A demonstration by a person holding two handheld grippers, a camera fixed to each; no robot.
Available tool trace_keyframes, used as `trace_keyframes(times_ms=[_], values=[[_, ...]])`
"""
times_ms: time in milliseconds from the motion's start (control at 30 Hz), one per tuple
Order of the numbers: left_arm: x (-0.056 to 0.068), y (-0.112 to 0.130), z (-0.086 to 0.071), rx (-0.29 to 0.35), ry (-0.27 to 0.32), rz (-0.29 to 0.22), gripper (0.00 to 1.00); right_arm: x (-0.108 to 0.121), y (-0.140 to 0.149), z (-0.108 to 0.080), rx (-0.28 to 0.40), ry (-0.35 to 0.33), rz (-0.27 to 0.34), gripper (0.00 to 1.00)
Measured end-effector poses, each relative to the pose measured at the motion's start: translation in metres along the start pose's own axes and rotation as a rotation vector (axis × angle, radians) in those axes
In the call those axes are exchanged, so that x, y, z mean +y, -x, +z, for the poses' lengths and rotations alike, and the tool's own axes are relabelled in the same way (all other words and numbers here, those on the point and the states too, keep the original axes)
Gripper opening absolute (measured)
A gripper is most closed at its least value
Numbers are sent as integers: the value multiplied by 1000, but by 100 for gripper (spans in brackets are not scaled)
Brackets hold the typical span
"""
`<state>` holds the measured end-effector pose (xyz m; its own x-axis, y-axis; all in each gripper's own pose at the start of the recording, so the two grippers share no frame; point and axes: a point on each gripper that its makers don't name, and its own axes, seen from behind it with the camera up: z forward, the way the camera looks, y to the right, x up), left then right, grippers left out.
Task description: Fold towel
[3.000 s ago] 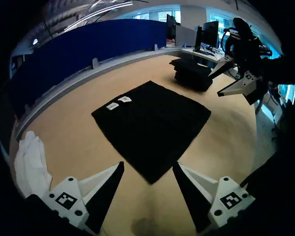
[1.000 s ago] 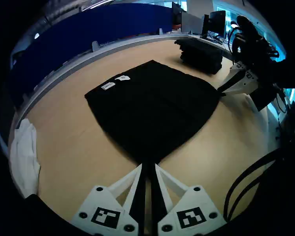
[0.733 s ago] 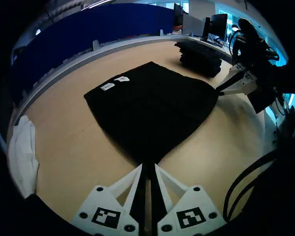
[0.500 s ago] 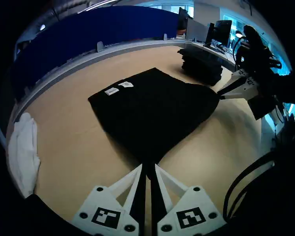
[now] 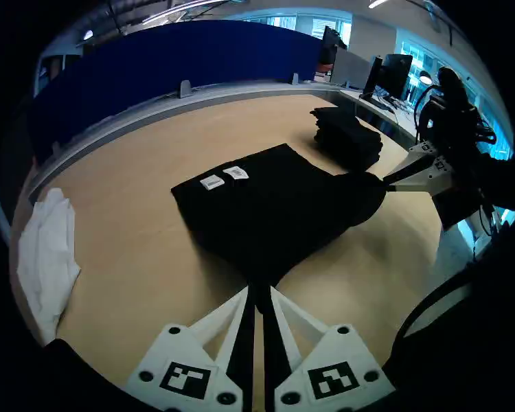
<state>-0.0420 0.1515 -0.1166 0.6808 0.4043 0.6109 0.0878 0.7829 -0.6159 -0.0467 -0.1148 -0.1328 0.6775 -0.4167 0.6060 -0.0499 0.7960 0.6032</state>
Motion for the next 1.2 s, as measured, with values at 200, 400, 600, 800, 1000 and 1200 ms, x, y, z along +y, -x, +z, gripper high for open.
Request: trace_keyframes(times_ms=[200,400,600,800,1000,1200], values=[[9,-4,-16,10,5,-5,7,-8,-3,-17,-6,-4,-4,15],[13,-8,-28,19,13,-23,7,-11,-6,-26,-4,-9,-2,15],[14,-11,-32,22,10,-32,7,-13,-9,-28,-6,-12,-2,15],[6,-20,-31,17,-1,-40,7,-9,-15,-27,-8,-13,0,15],[-9,-36,-21,0,-17,-52,7,1,-29,-18,-5,-14,10,15],[-29,-56,-4,-10,-28,-60,7,23,-45,0,-3,-6,28,15]])
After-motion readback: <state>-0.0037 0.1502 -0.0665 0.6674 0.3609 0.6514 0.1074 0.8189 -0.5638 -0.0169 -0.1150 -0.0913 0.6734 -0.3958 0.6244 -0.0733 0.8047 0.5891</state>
